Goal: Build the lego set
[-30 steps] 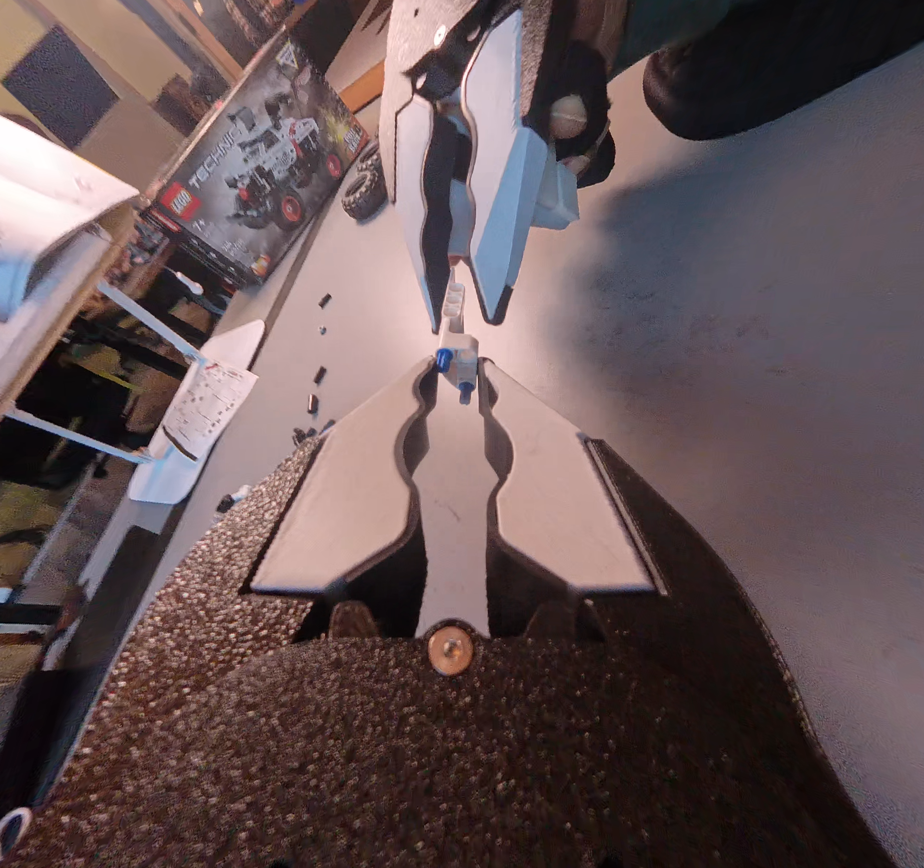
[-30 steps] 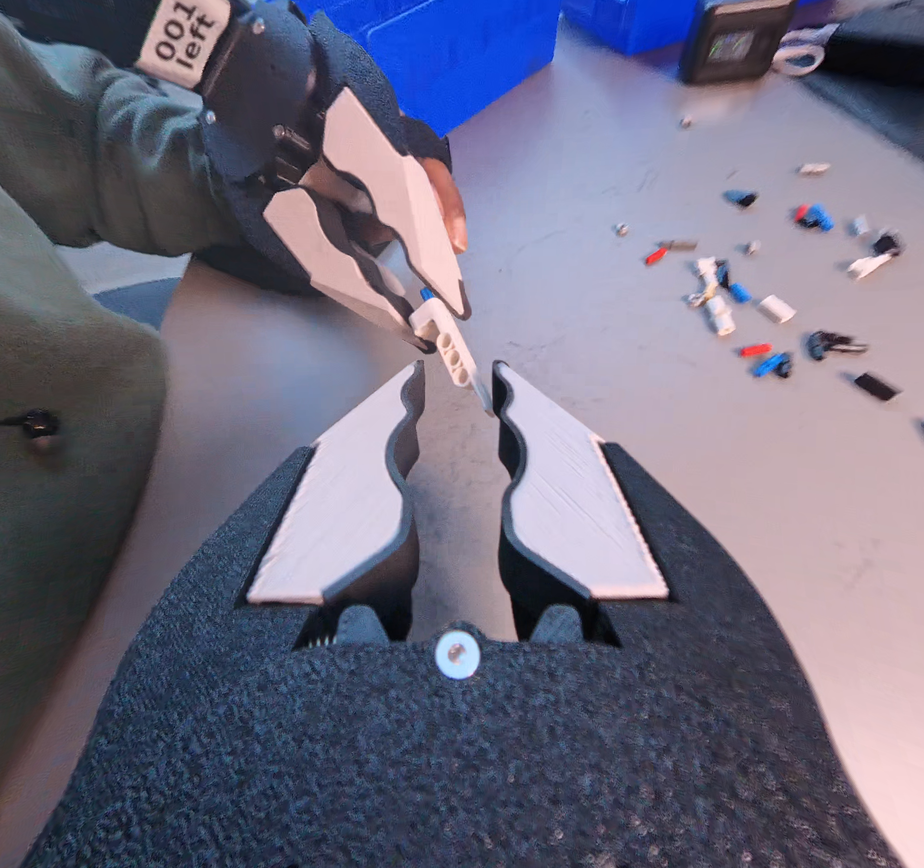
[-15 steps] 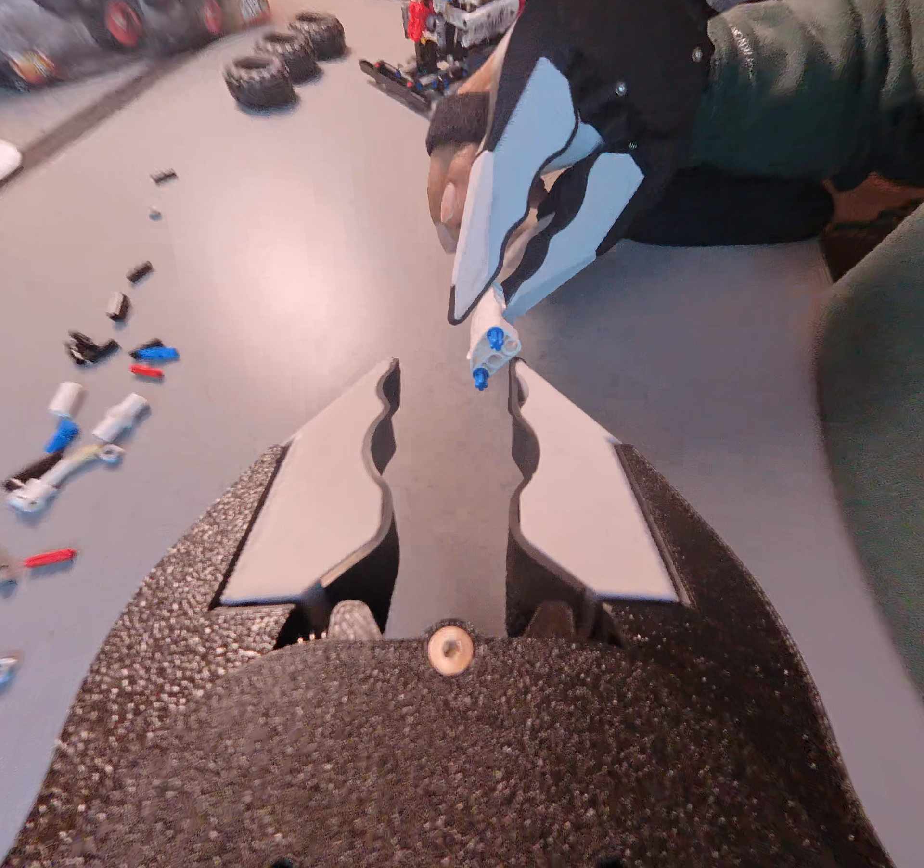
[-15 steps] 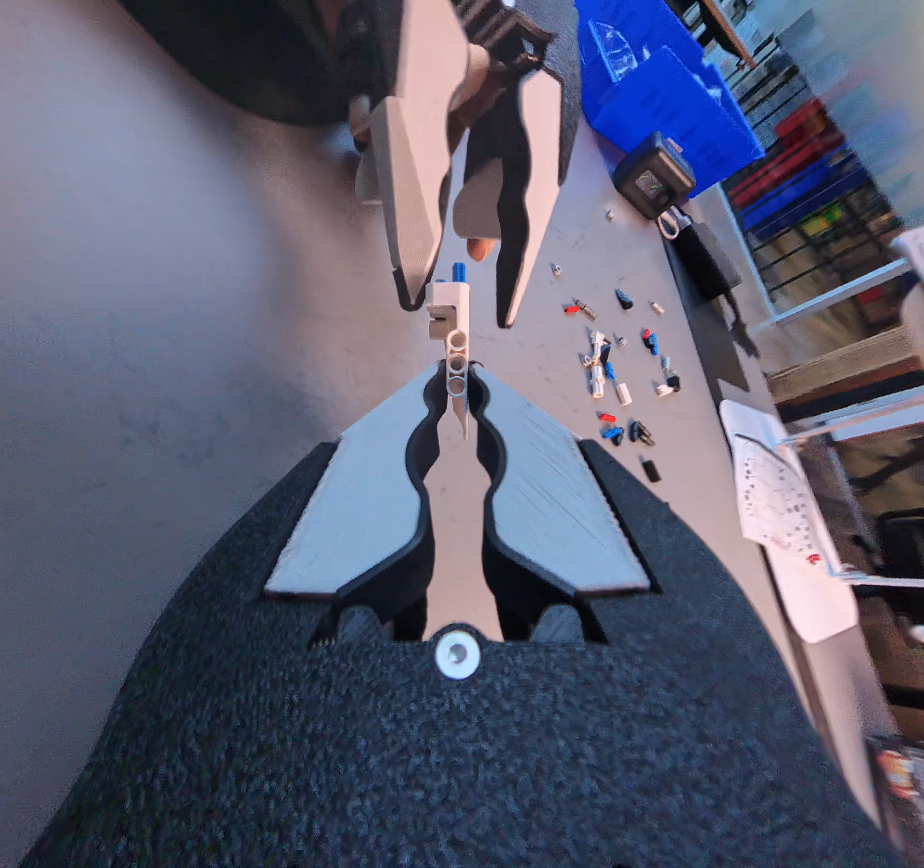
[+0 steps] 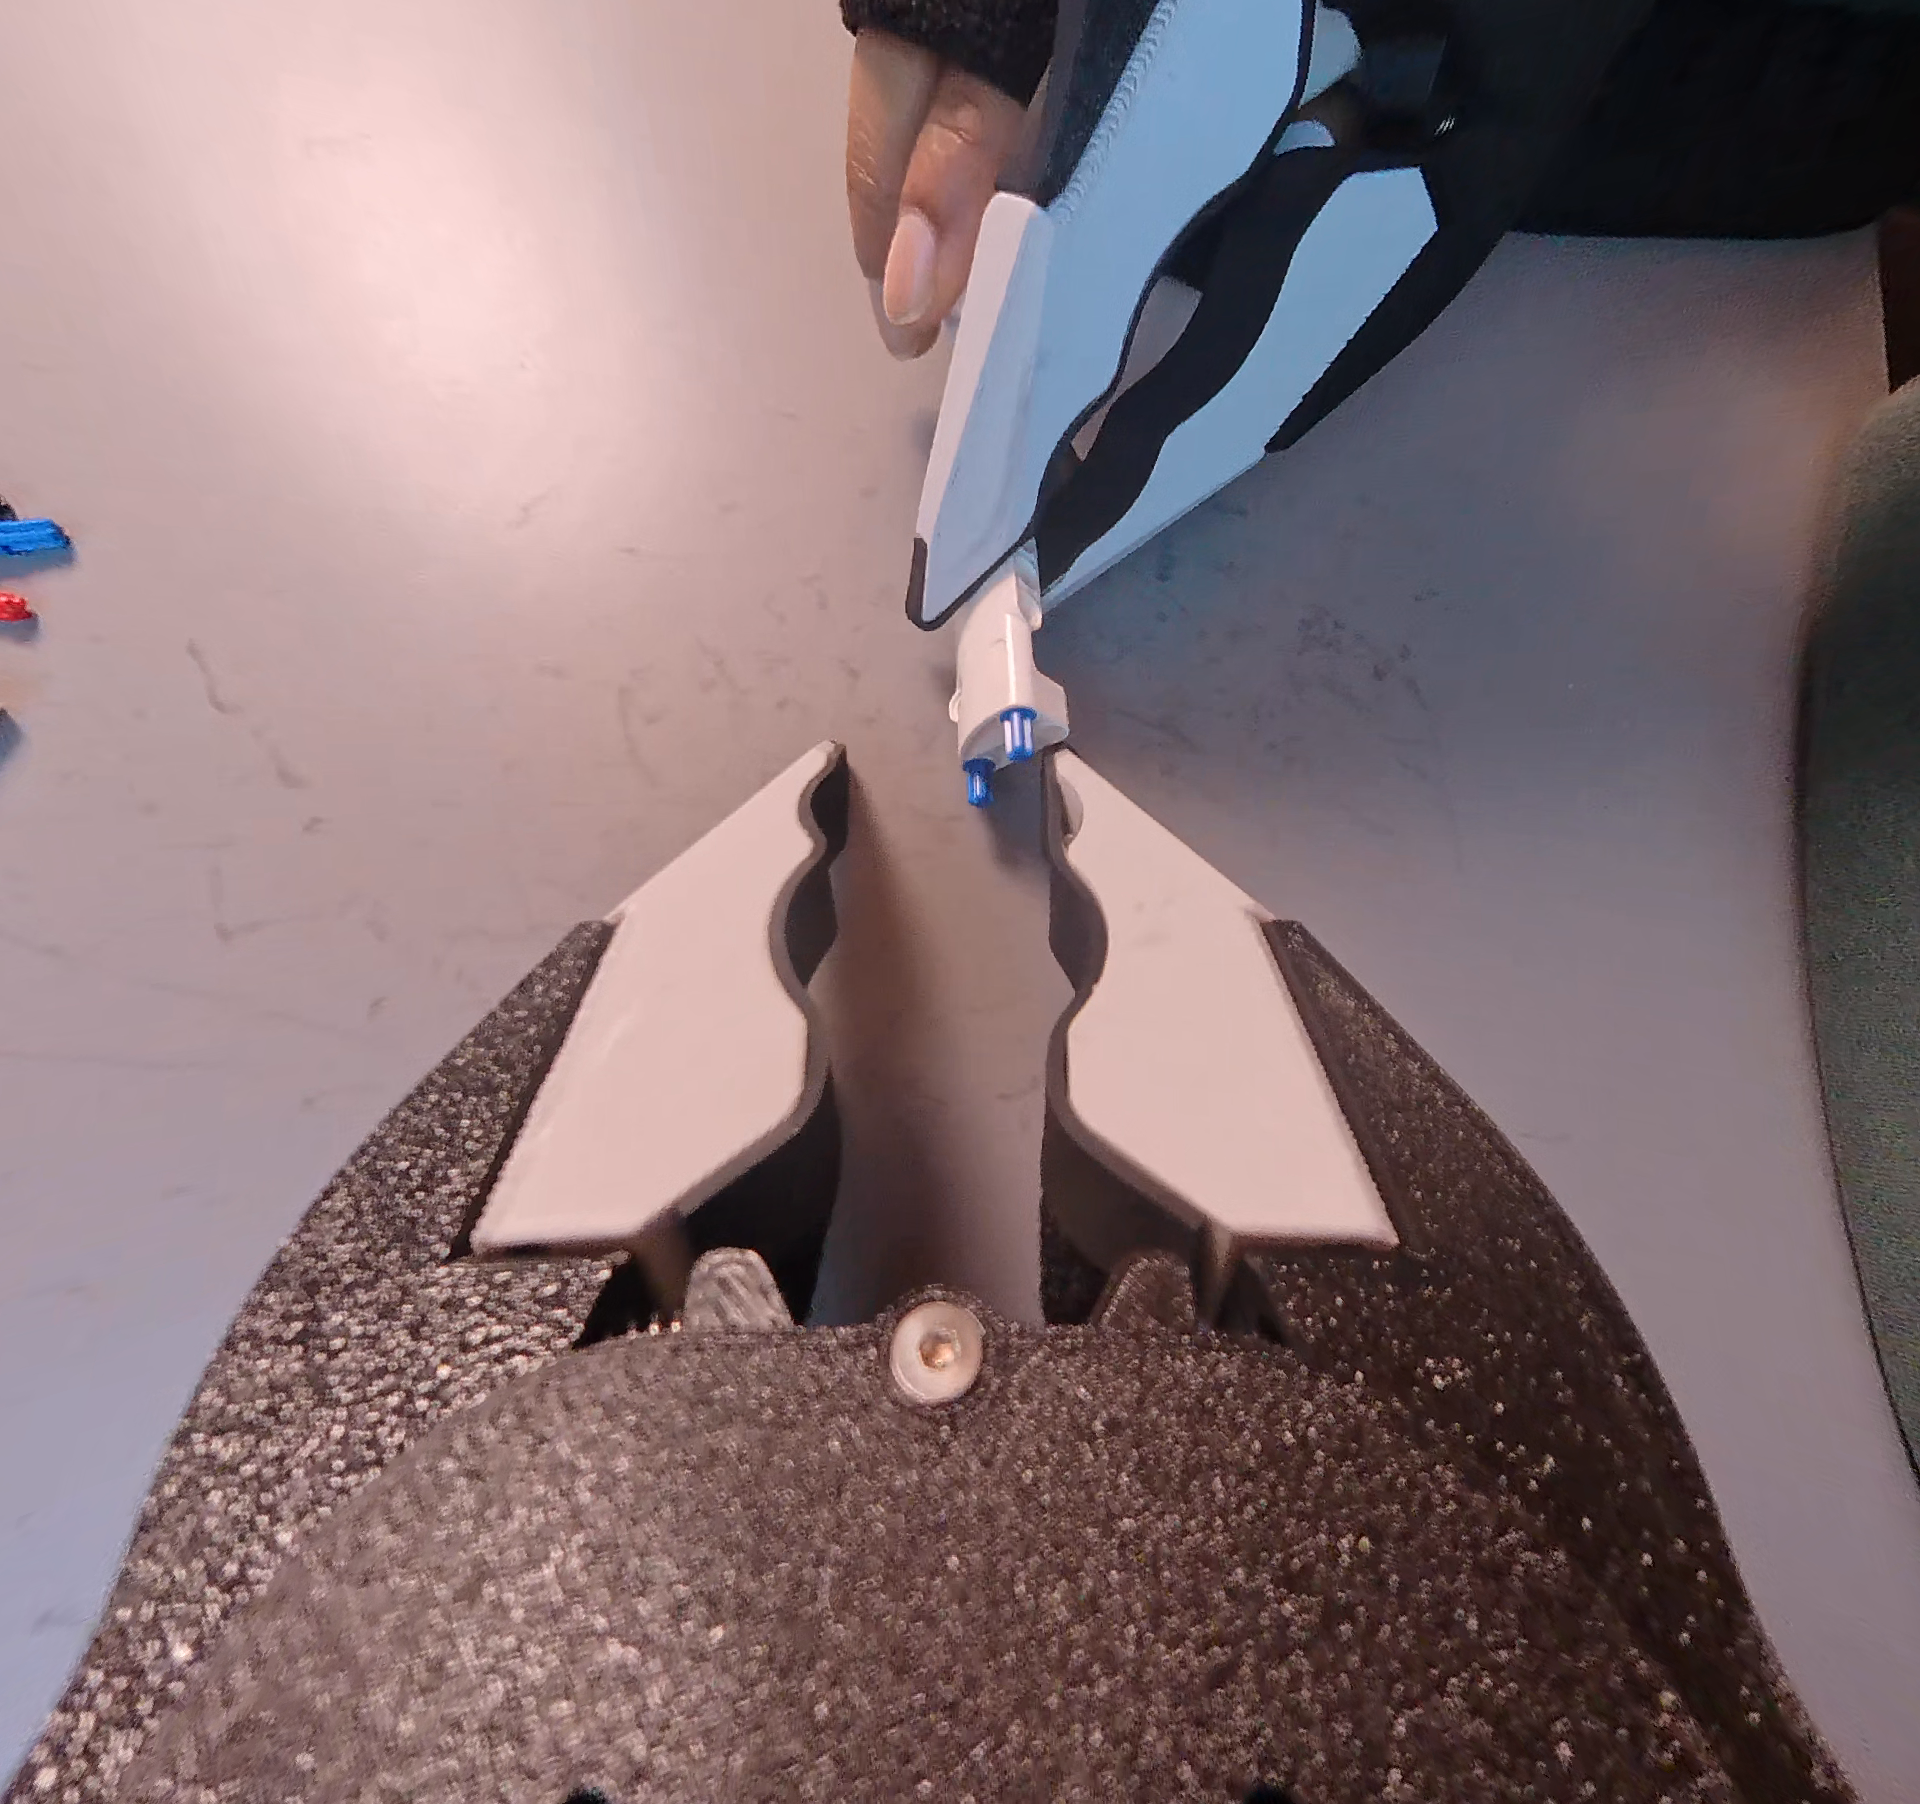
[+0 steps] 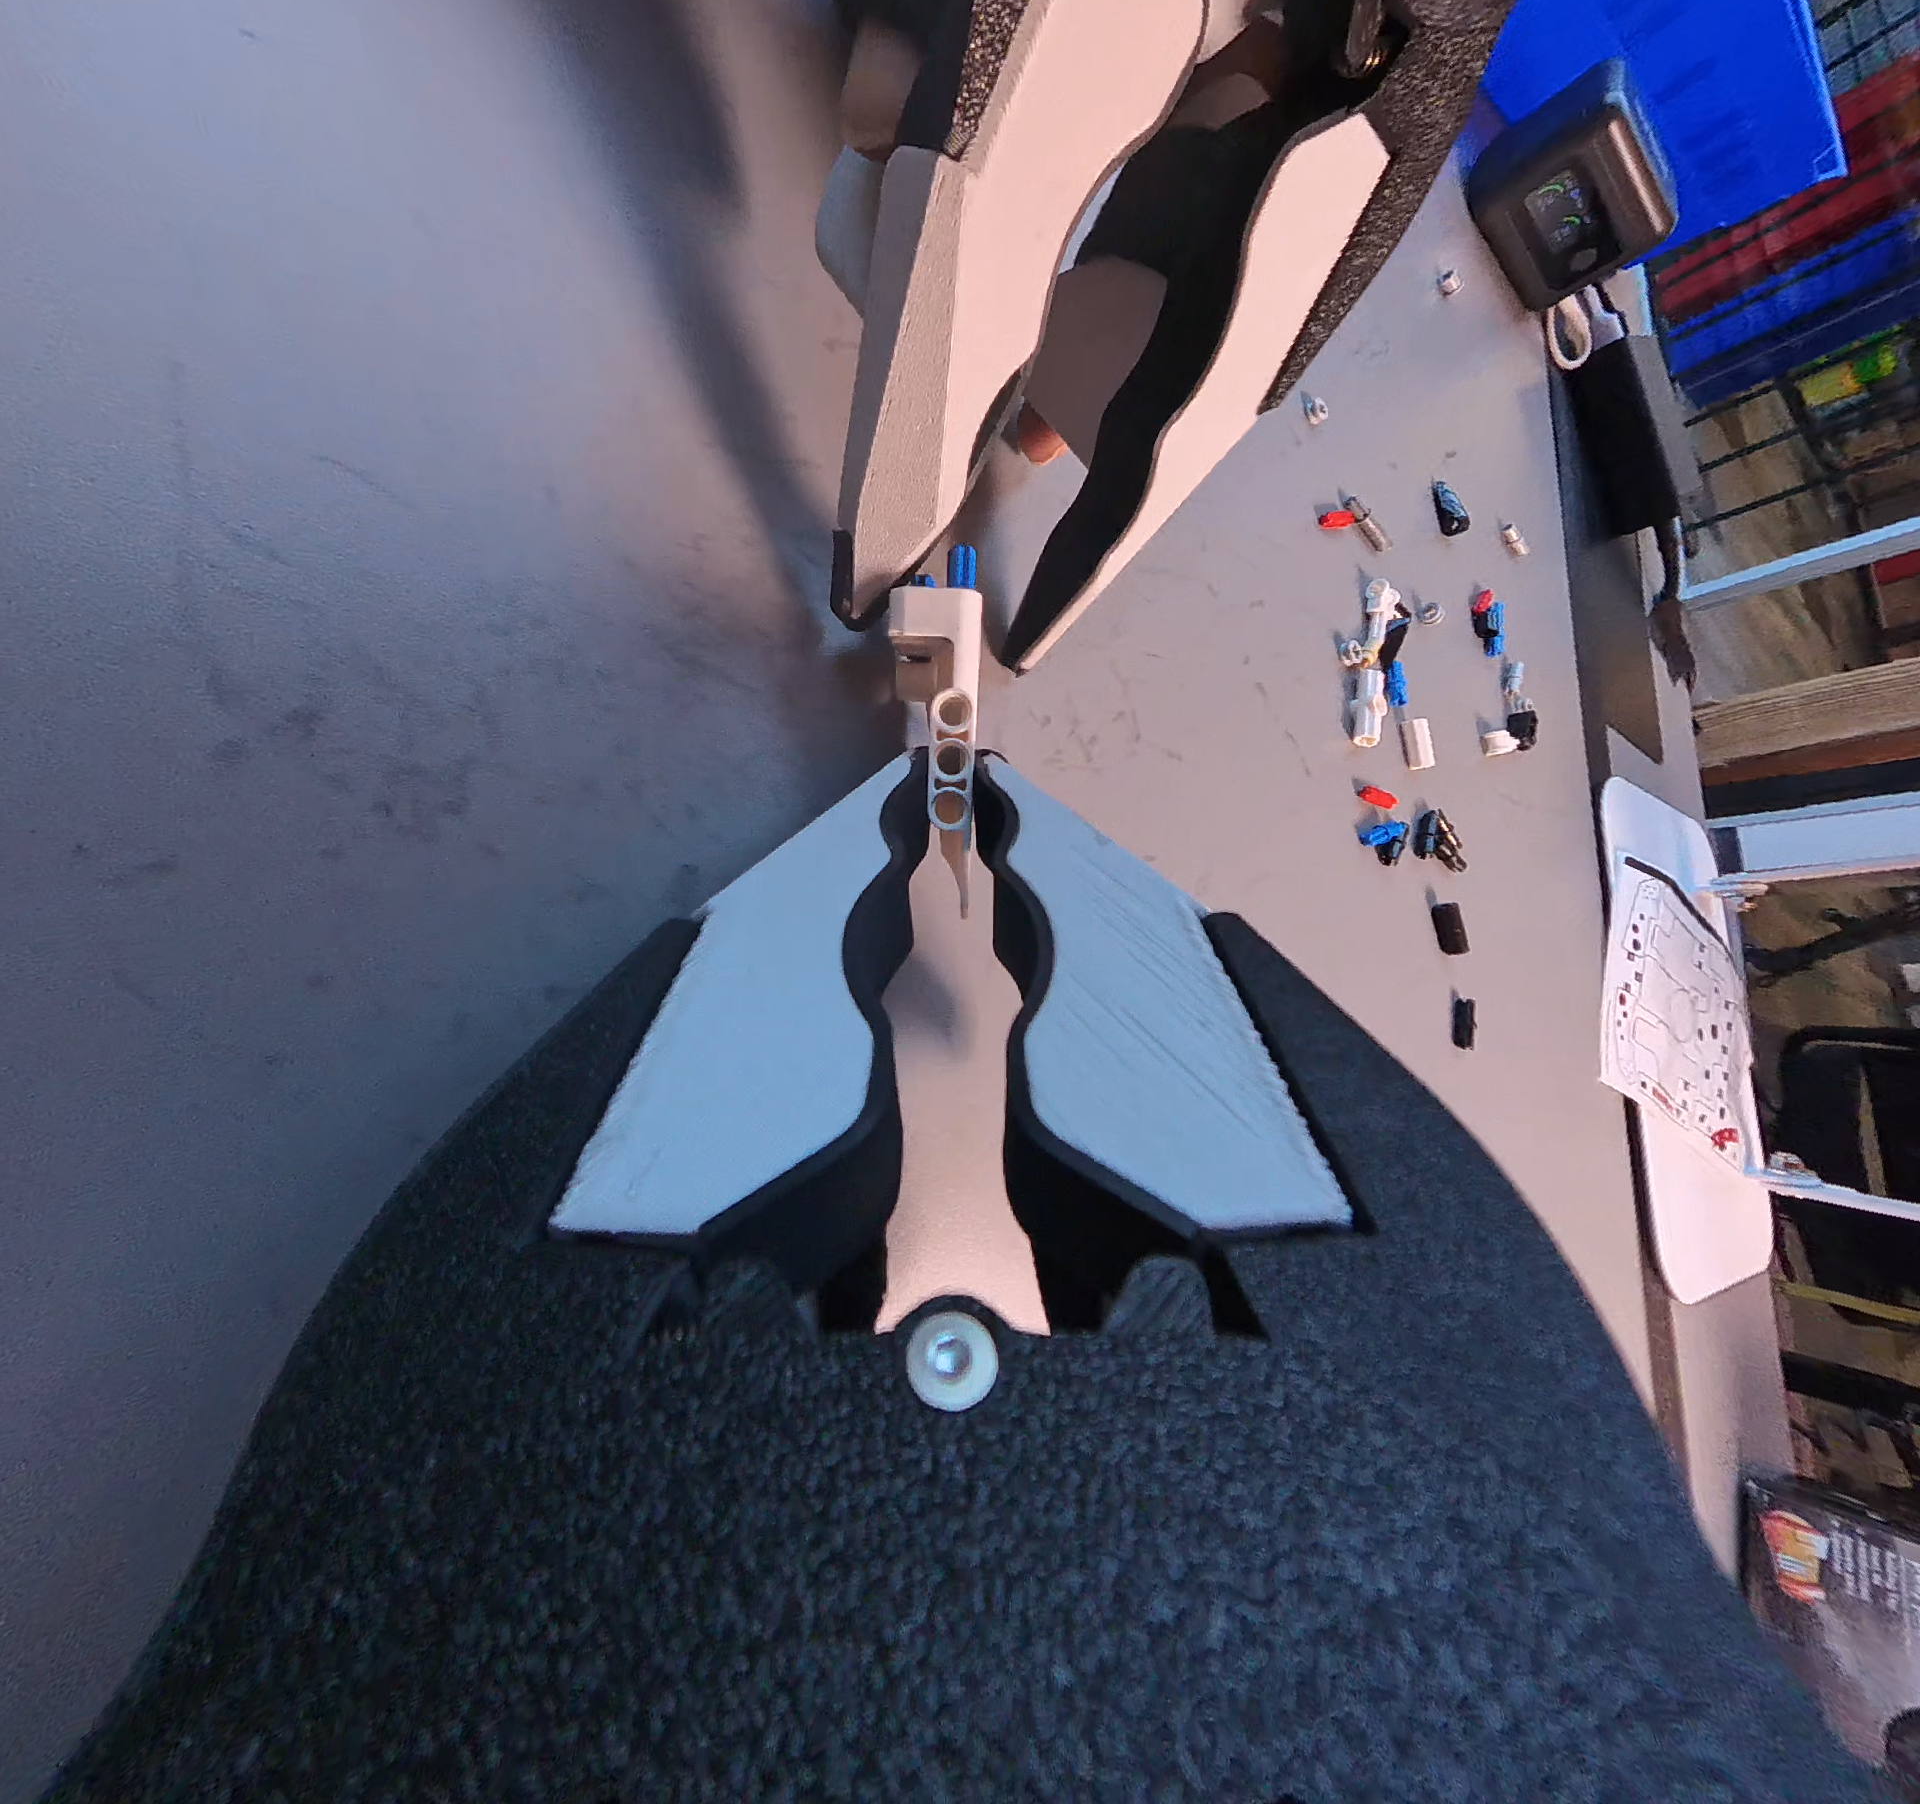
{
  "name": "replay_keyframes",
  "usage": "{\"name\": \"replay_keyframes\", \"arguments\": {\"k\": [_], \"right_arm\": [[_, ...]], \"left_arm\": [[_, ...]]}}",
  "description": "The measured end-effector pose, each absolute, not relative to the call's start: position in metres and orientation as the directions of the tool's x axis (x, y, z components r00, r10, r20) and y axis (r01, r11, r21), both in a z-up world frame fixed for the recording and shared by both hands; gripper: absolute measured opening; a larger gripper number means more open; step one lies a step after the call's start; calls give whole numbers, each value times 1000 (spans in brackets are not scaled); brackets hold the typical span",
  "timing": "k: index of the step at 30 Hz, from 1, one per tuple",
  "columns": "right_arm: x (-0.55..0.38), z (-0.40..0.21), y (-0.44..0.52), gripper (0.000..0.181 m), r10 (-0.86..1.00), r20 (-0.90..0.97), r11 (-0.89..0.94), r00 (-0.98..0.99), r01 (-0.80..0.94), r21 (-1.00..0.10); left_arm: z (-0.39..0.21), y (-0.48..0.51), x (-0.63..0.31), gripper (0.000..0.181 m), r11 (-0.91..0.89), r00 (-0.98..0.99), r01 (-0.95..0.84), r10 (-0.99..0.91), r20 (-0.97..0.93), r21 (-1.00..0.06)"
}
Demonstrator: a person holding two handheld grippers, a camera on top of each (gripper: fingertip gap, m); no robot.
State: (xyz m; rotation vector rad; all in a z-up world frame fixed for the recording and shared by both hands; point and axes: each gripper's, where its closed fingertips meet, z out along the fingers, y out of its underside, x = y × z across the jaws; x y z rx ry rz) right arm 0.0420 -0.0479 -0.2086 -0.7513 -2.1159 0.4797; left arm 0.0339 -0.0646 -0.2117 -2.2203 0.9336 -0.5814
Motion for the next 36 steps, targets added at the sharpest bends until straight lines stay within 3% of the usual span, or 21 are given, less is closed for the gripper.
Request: {"name": "replay_keyframes", "arguments": {"k": [7, 15, 20, 26, 28, 30, 31, 32, 36], "right_arm": [[49, -209, -54, 14, 778, 389, 609, -493, 441, -659], [57, -196, -47, 25, 863, 200, 439, -463, 493, -751], [62, -198, -30, 26, 908, 135, 358, -397, 565, -743], [62, -196, -30, 48, 968, -103, 92, -229, 704, -704], [62, -203, -35, 51, 973, -108, 83, -205, 744, -663], [61, -213, -37, 43, 979, -97, 84, -181, 784, -615], [59, -212, -35, 26, 983, -63, 97, -172, 781, -617], [58, -213, -36, 20, 982, -43, 121, -186, 782, -611], [53, -210, -37, 7, 949, 126, 302, -290, 718, -627]], "left_arm": [[-213, -64, 31, 22, -507, 651, -486, -754, 93, -711], [-211, -67, 29, 26, -500, 642, -476, -760, 103, -723], [-203, -63, 23, 29, -513, 667, -415, -733, 132, -751], [-204, -61, 20, 30, -524, 692, -397, -710, 130, -754], [-205, -60, 20, 30, -526, 696, -393, -707, 130, -754], [-204, -58, 20, 30, -531, 700, -385, -701, 137, -755], [-204, -58, 21, 30, -533, 700, -379, -700, 142, -757], [-203, -58, 21, 30, -534, 700, -372, -699, 148, -760], [-193, -60, 24, 33, -566, 691, -286, -680, 243, -773]]}}
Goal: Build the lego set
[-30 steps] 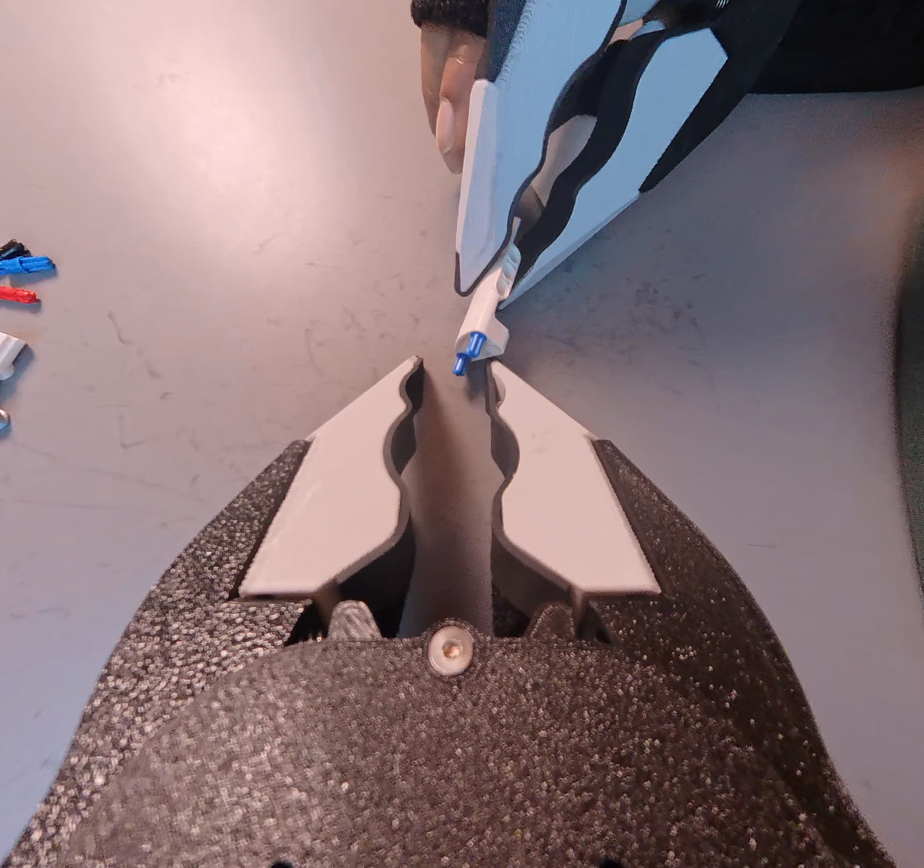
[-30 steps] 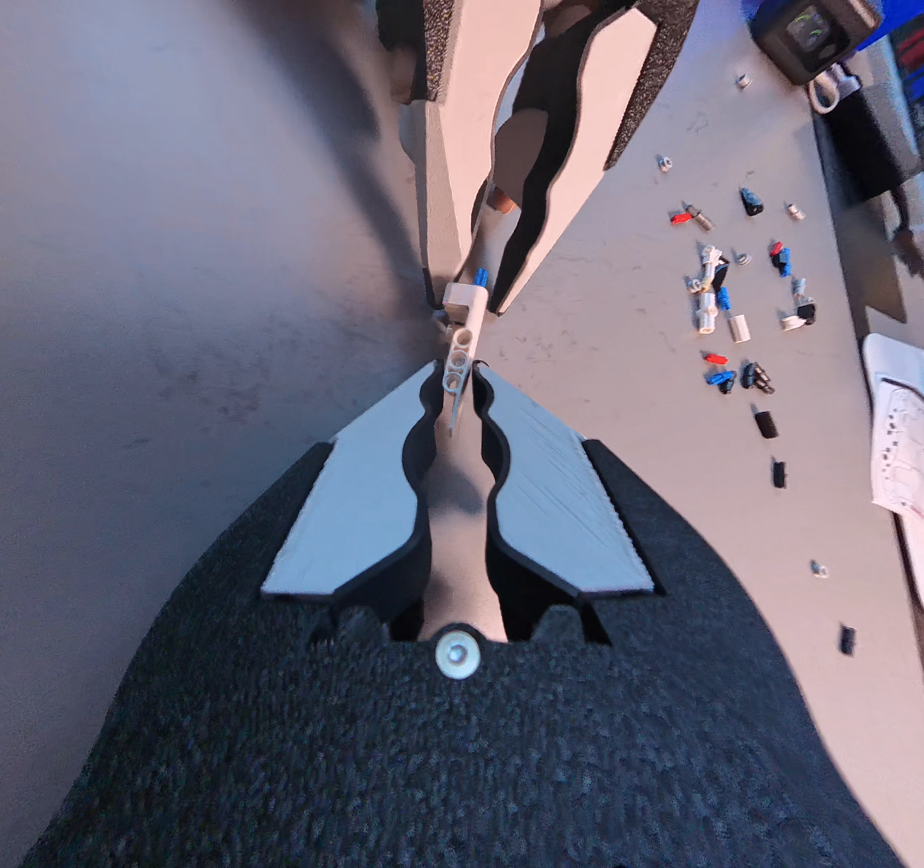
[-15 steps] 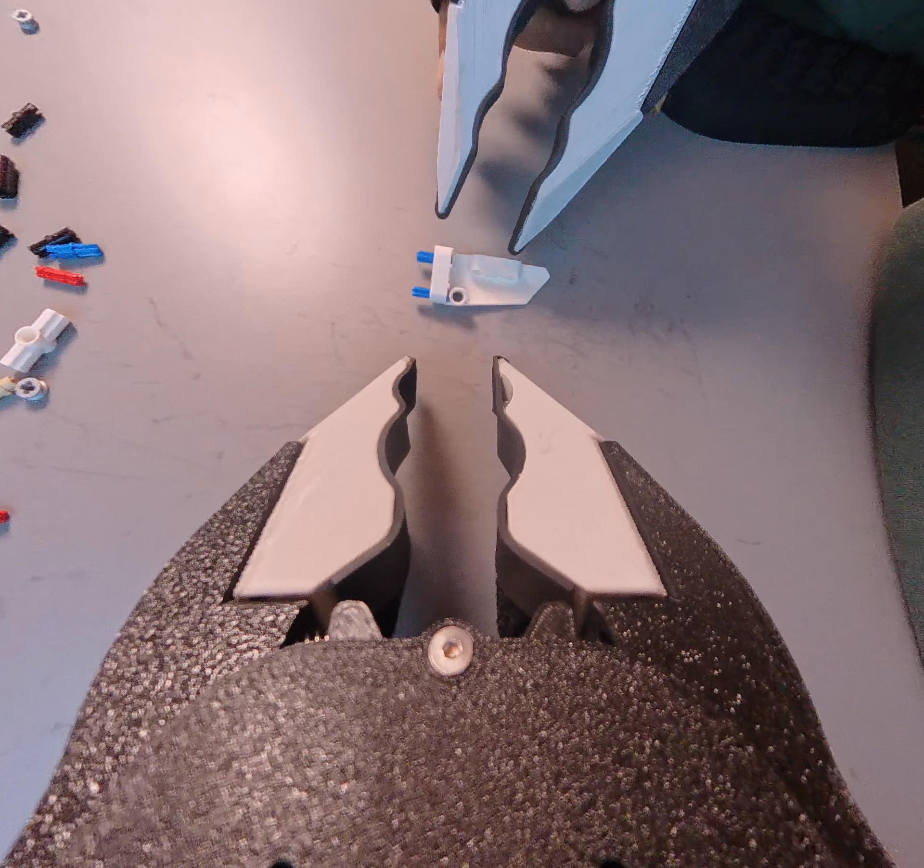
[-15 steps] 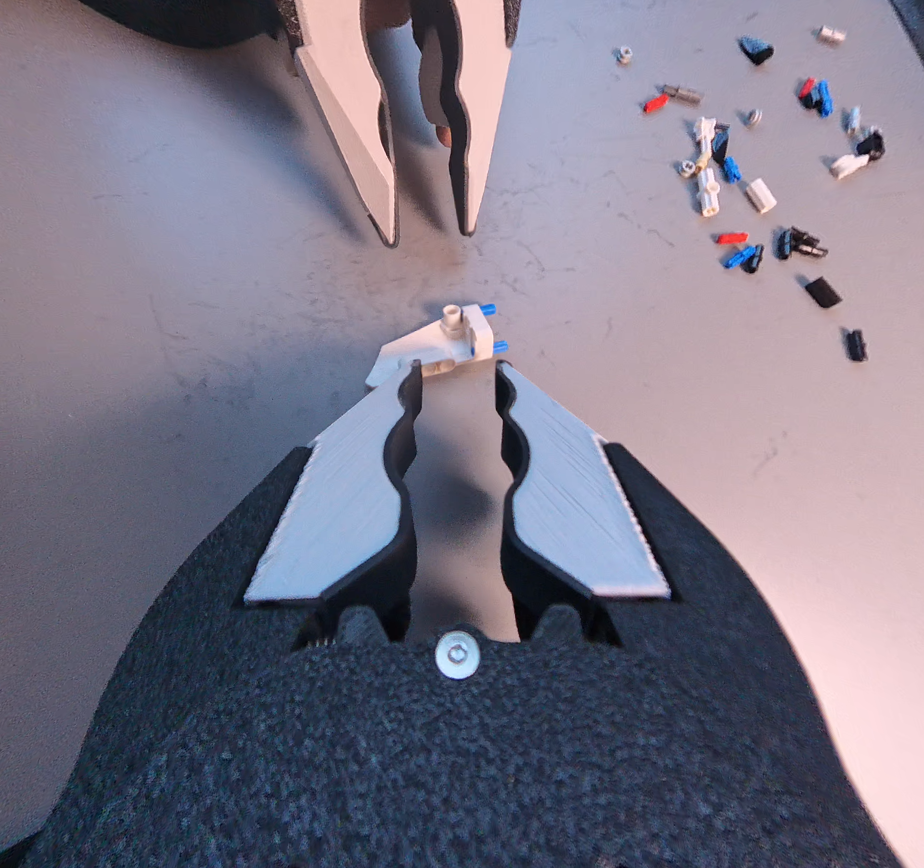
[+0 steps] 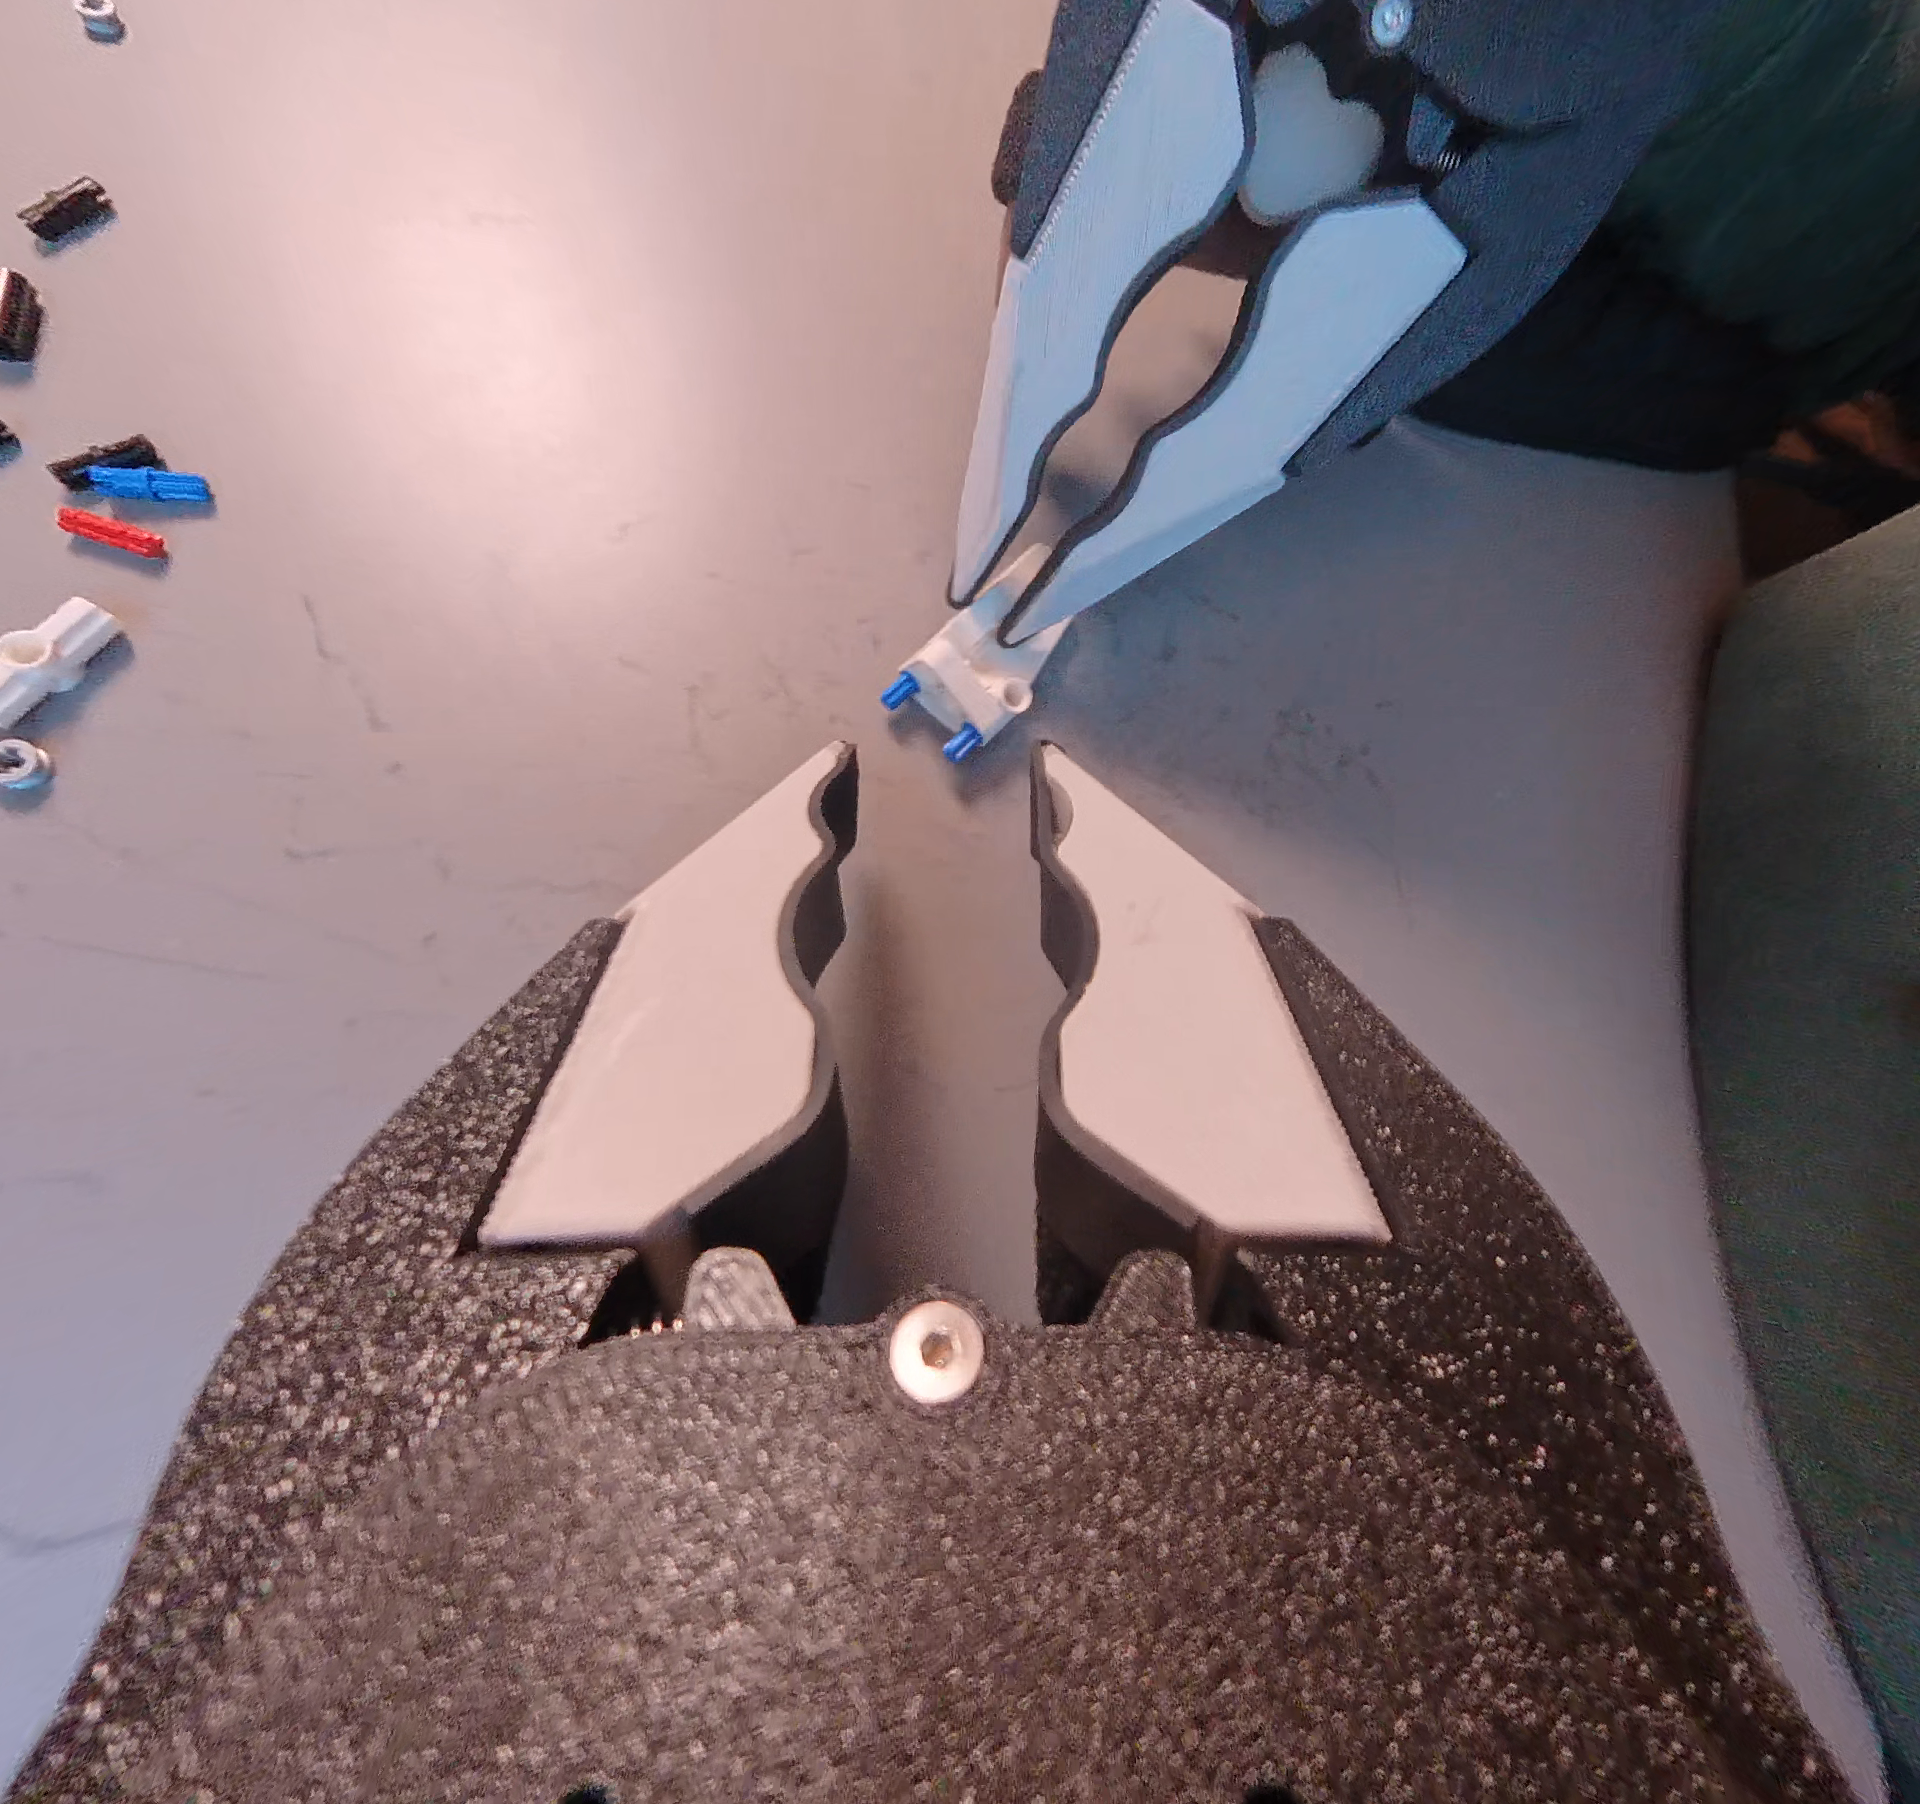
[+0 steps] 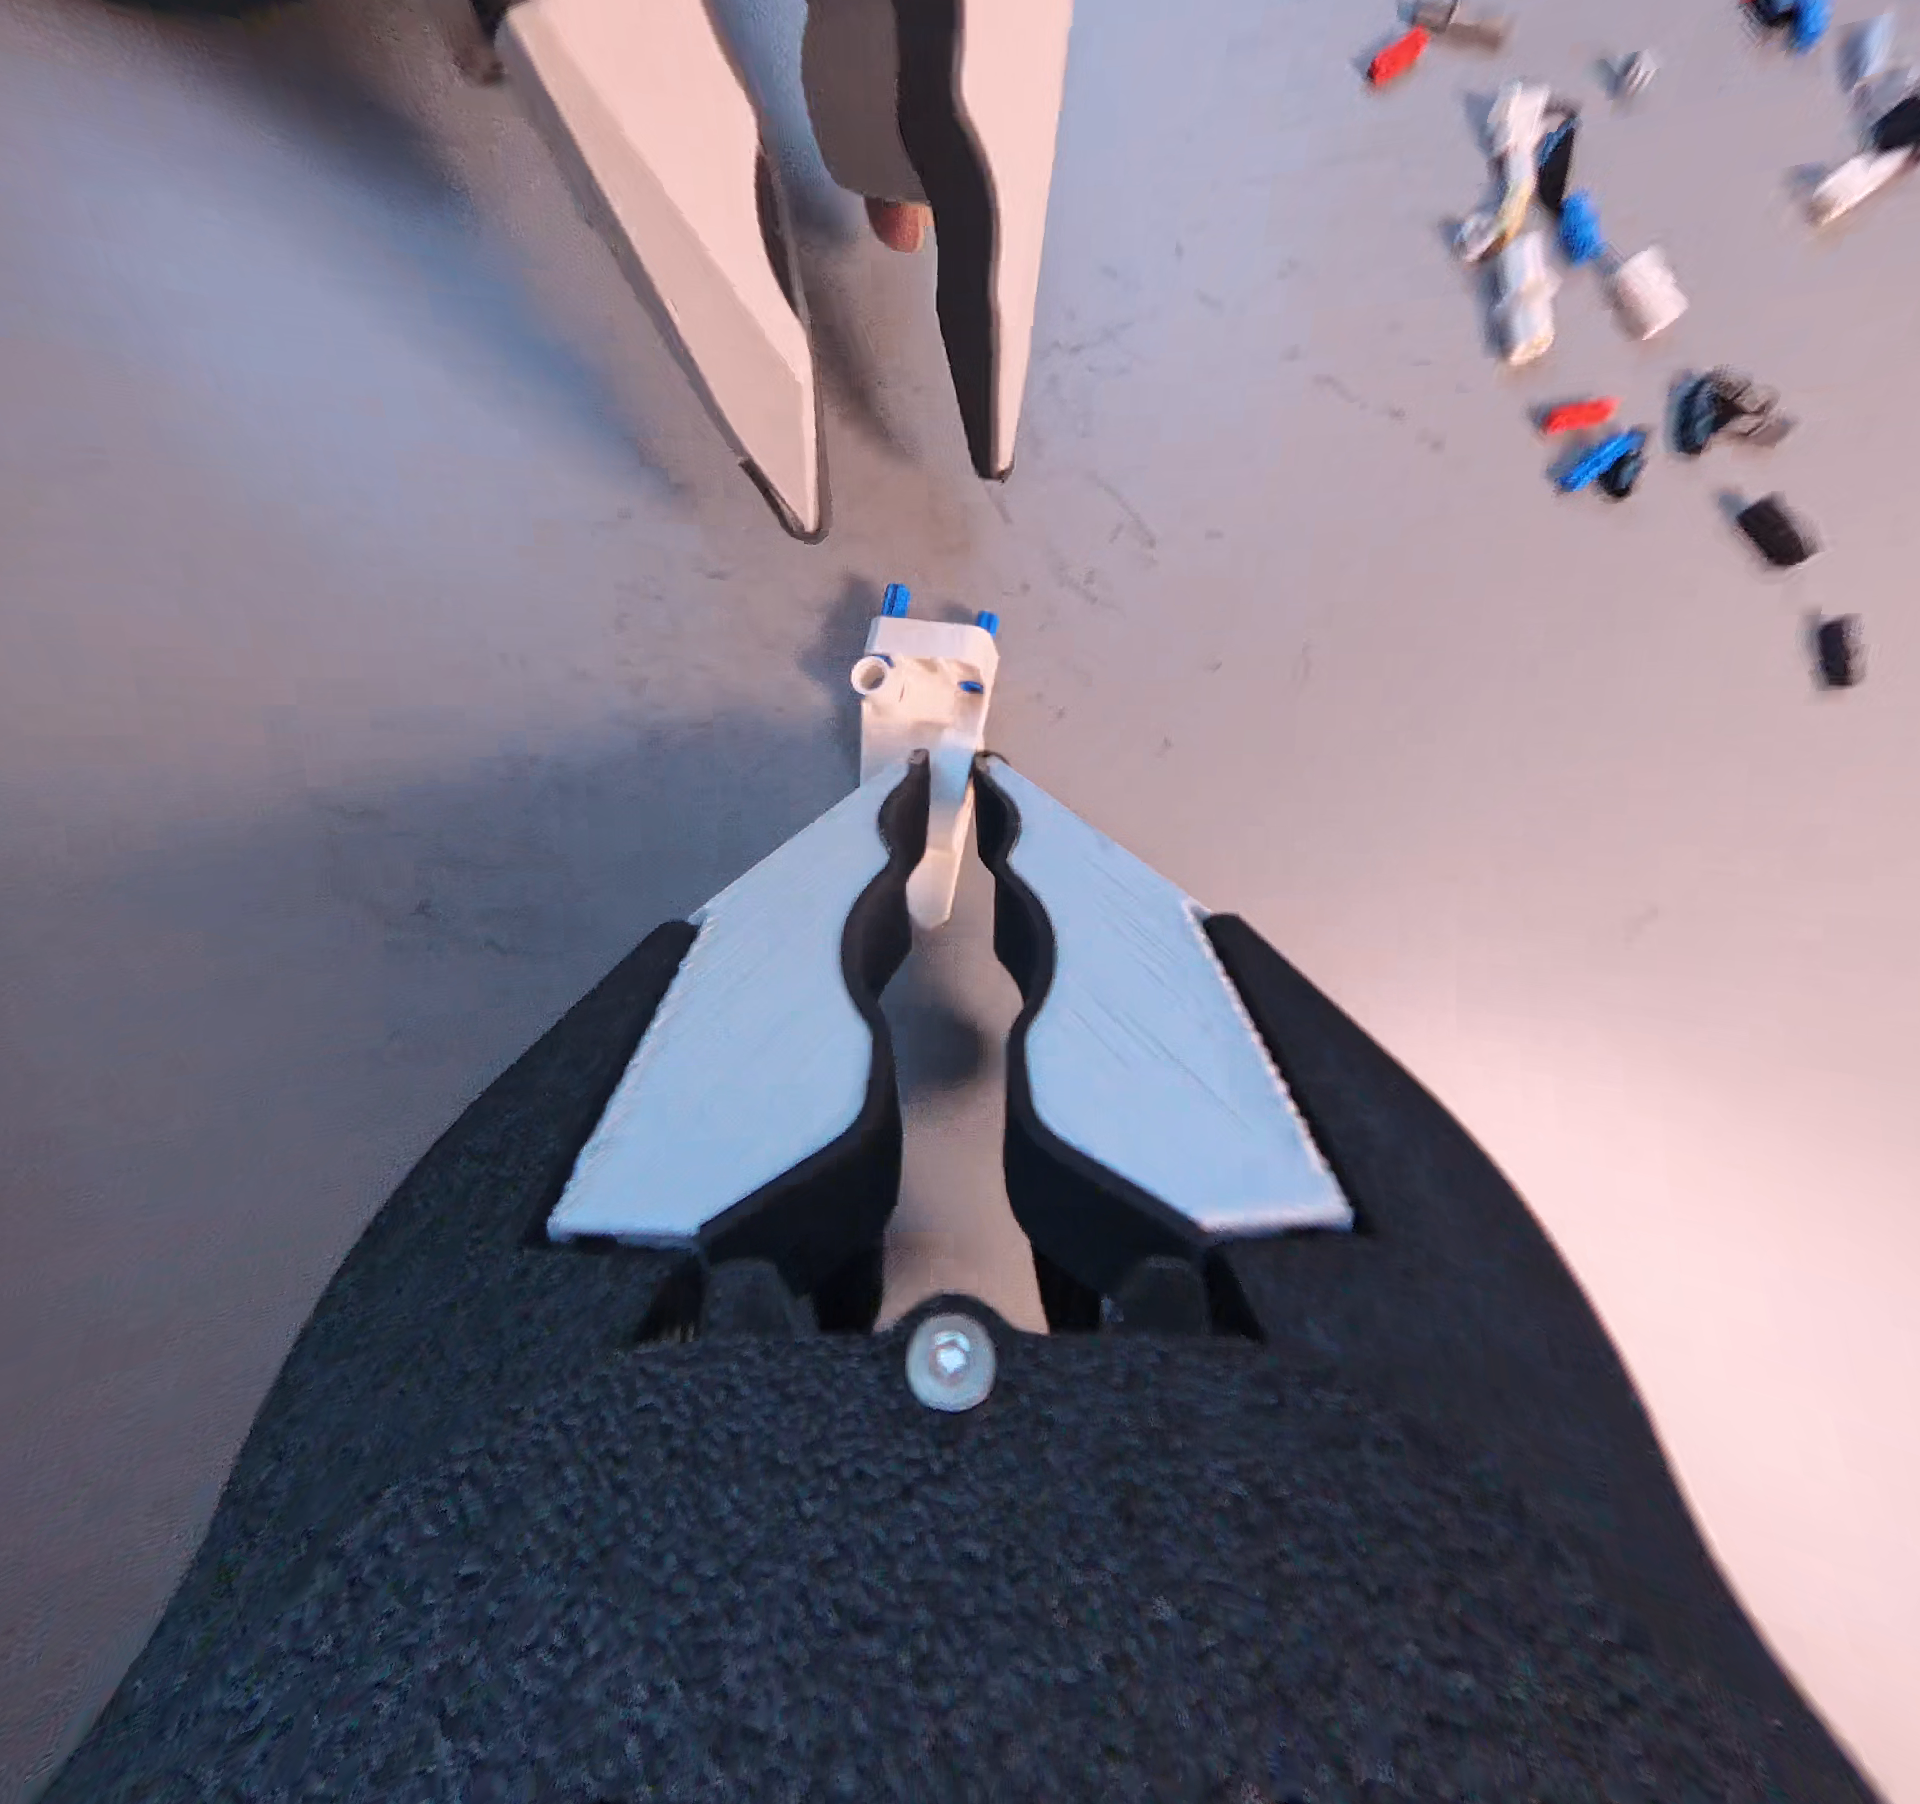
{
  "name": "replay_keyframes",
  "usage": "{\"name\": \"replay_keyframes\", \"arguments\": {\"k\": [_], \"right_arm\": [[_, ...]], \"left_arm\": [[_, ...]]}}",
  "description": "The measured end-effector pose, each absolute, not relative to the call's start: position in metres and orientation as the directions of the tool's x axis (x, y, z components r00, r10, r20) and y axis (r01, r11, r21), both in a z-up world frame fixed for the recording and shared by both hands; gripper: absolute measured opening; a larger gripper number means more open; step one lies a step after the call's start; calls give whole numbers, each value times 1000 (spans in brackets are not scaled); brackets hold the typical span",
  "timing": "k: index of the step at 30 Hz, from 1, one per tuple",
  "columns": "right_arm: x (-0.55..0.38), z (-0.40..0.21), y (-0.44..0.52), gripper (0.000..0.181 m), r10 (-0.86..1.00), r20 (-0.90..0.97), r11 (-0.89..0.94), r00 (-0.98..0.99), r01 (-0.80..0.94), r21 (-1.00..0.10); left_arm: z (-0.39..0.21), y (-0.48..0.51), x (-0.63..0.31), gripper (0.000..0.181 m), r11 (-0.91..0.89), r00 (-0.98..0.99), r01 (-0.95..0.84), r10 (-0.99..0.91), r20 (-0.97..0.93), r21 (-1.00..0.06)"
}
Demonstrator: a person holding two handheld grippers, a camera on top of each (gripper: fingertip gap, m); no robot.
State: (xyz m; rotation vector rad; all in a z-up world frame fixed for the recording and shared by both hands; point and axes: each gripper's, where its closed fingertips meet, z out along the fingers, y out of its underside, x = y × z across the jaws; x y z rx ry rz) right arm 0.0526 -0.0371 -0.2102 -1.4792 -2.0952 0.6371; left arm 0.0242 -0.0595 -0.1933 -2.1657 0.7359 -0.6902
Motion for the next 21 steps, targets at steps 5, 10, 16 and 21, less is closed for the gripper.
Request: {"name": "replay_keyframes", "arguments": {"k": [5, 10, 16, 21], "right_arm": [[36, -179, -40, 7, 745, 557, 666, -368, 448, -596], [27, -153, -40, 7, 459, 854, 878, -243, 272, -394], [23, -134, -46, 7, 256, 958, 954, -131, 196, -228], [25, -126, -44, 6, 211, 974, 964, -82, 185, -193]], "left_arm": [[-177, -56, 29, 44, -665, 645, -77, -601, 471, -743], [-156, -54, 35, 42, -705, 541, 77, -565, 623, -705], [-149, -57, 39, 19, -711, 495, 111, -566, 659, -694], [-138, -57, 37, 27, -715, 433, 181, -559, 707, -676]]}}
